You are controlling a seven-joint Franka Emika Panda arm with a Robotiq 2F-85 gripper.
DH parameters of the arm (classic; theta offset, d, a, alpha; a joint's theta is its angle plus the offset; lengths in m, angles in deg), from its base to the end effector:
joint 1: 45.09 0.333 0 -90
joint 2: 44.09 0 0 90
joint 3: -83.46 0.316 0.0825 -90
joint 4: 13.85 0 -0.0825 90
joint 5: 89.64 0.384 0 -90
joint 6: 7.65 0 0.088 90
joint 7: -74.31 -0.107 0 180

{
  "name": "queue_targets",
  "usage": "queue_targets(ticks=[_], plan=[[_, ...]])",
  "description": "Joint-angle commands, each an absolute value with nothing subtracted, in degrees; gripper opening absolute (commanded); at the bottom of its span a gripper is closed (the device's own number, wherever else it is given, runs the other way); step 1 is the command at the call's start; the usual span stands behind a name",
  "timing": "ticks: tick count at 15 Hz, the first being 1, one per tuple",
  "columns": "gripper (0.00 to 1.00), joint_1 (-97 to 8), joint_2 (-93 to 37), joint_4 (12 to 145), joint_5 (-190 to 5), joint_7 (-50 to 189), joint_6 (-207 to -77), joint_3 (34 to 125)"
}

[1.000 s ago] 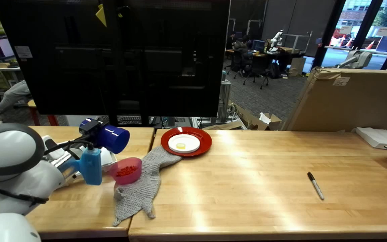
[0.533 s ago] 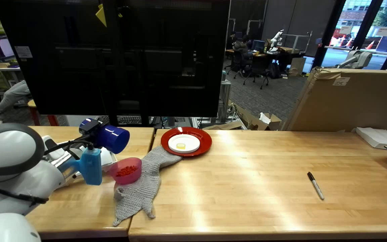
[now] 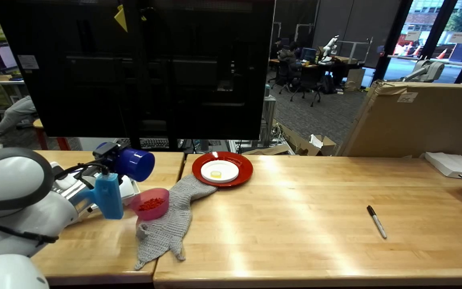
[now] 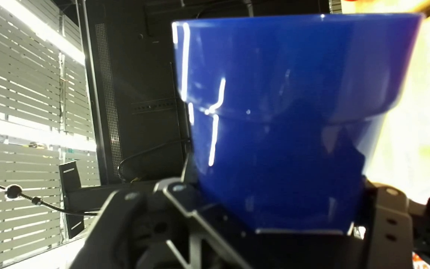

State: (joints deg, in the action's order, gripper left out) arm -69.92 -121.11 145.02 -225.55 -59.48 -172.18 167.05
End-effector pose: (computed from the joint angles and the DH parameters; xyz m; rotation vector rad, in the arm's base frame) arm 0.2568 0.2209 0.2958 1.2466 1.1679 1.4202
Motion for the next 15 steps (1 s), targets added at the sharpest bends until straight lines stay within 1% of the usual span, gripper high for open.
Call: queue_targets(ticks=[1, 9, 10, 11, 15], plan=[[0.58, -70.3, -121.1, 144.8, -226.4, -58.8, -172.8, 167.1], [0.58, -71.1, -121.2, 144.4, -229.2, -57.9, -172.7, 166.6], [0.58, -70.1, -115.4, 146.2, -224.6, -47.3, -168.7, 163.8], [0.58, -71.5, -121.5, 144.5, -229.4, -55.0, -172.7, 166.3], [0.58, -73.1, -123.2, 144.4, -232.8, -49.2, -174.3, 165.7]])
